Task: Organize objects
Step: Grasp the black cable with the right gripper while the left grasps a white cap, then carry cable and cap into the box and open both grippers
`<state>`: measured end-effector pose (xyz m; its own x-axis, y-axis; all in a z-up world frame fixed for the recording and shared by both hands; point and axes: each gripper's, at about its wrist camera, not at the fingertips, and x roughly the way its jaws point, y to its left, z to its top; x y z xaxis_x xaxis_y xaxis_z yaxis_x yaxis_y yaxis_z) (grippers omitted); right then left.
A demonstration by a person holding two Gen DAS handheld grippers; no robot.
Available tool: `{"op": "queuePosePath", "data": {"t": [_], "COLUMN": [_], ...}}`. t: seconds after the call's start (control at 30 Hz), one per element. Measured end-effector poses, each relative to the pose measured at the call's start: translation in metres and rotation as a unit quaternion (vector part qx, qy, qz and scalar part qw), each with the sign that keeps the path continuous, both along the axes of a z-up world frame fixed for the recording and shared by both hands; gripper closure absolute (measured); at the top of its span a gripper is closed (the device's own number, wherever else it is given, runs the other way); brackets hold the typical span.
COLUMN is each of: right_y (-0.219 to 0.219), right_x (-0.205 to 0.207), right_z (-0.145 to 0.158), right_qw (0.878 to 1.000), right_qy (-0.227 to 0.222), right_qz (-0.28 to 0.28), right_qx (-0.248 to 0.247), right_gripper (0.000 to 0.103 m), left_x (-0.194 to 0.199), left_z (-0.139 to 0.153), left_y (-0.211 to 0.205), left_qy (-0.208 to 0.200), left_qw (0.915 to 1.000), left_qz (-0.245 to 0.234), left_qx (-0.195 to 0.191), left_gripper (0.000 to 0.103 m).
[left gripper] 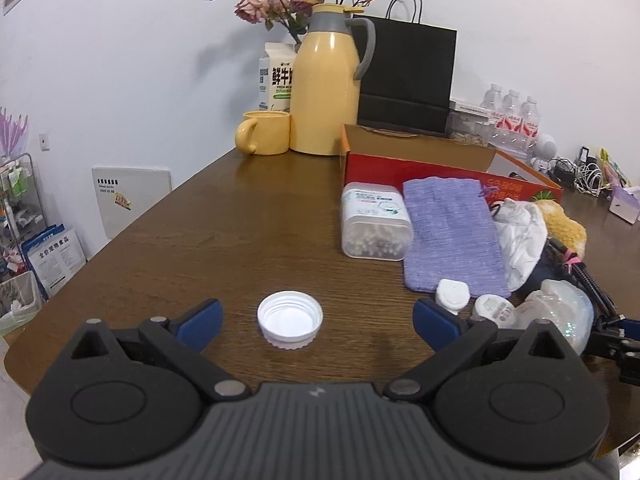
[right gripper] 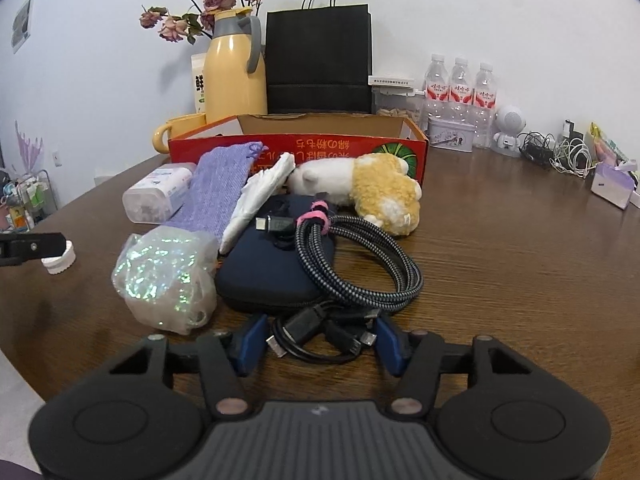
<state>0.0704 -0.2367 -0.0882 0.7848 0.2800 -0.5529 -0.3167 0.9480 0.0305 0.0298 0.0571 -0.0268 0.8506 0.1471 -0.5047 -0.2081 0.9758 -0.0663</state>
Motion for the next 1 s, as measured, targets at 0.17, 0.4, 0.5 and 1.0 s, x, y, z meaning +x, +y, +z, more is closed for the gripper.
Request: {"op": "queuePosePath", "data": {"t": [0.17, 0.4, 0.5, 1.0], "right_y": [-0.003, -0.009, -0.011, -0.017], "right_x": [-0.007, -0.016, -0.018, -0.021], "right_z": [0.003, 0.006, 0.006, 0.01], "right_qw": [1.0, 1.0, 1.0, 0.999], "right_qy": [-0.009, -0.018, -0.02, -0.035], "right_qz": [0.006, 0.009, 0.007, 0.003], "right_qx": [0.002, 0.005, 0.007, 0.01], "right_gripper": [0.051, 0.051, 0.051, 0.051], "left_x": [0.007, 0.02, 0.023, 0.015], "left_z": [-0.005, -0.014, -0.016, -0.007], "left_y": [0.005, 0.013, 0.016, 0.008], "left_qy": [0.01, 0.02, 0.013, -0.006], "left_qw": [0.9999, 0.9992, 0.9992, 0.9998], "left_qz": [0.008, 0.033, 0.039, 0.014], "left_qx": [-0.001, 0.004, 0.004, 0.012], "left_gripper": [0.0, 0.0, 0.007, 0.063]}}
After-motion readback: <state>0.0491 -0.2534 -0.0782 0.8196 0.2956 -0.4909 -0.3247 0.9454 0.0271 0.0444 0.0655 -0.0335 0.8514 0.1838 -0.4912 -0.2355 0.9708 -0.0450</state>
